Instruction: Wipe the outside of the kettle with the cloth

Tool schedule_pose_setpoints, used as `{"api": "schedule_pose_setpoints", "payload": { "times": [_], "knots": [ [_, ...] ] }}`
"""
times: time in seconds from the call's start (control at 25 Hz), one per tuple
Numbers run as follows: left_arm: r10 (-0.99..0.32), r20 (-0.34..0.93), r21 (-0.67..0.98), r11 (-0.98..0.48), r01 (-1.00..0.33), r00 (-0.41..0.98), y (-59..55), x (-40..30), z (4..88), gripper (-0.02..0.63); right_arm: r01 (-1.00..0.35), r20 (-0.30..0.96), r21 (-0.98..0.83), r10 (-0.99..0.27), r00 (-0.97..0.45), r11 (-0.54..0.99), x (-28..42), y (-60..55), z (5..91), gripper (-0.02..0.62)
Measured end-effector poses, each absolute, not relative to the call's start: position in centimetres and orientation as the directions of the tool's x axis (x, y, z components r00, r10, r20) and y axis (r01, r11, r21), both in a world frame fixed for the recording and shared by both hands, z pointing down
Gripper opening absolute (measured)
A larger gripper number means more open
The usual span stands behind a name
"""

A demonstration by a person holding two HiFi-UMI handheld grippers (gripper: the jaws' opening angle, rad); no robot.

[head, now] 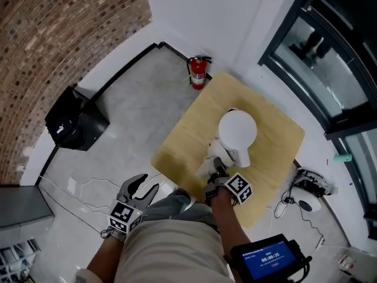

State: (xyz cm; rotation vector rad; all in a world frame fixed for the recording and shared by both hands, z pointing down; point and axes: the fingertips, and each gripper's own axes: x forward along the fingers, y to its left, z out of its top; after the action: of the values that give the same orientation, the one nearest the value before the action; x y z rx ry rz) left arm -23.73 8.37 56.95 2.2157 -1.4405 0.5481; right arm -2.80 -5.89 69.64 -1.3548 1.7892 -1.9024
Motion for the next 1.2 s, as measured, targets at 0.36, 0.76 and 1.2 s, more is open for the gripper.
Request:
{"api": "schedule_pose_setpoints", "payload": {
  "times": [0.36, 0.76, 1.2],
  "knots": [
    [-0.606, 0.388, 0.255, -0.654, -0.712, 0.695, -0.2, -15.7, 55.5, 0.186, -0.764, 0.295, -0.617, -0.843, -0.450, 0.192, 8.2, -4.2, 51.6, 0.112],
    [-0.474, 0.156, 0.157, -0.854, -0.496, 0.866, -6.8, 3.2, 42.6, 0.186, -0.893, 0.081, -0.279, -0.918, -0.389, 0.354, 17.3, -6.8, 38.0, 0.112],
    [-0.447, 0.193, 0.177, -0.860, -0.479, 0.874, -6.5, 6.1, 43.8, 0.184, -0.902, 0.063, -0.270, -0.929, -0.365, 0.336, 18.8, -5.6, 38.5, 0.112]
  ]
}}
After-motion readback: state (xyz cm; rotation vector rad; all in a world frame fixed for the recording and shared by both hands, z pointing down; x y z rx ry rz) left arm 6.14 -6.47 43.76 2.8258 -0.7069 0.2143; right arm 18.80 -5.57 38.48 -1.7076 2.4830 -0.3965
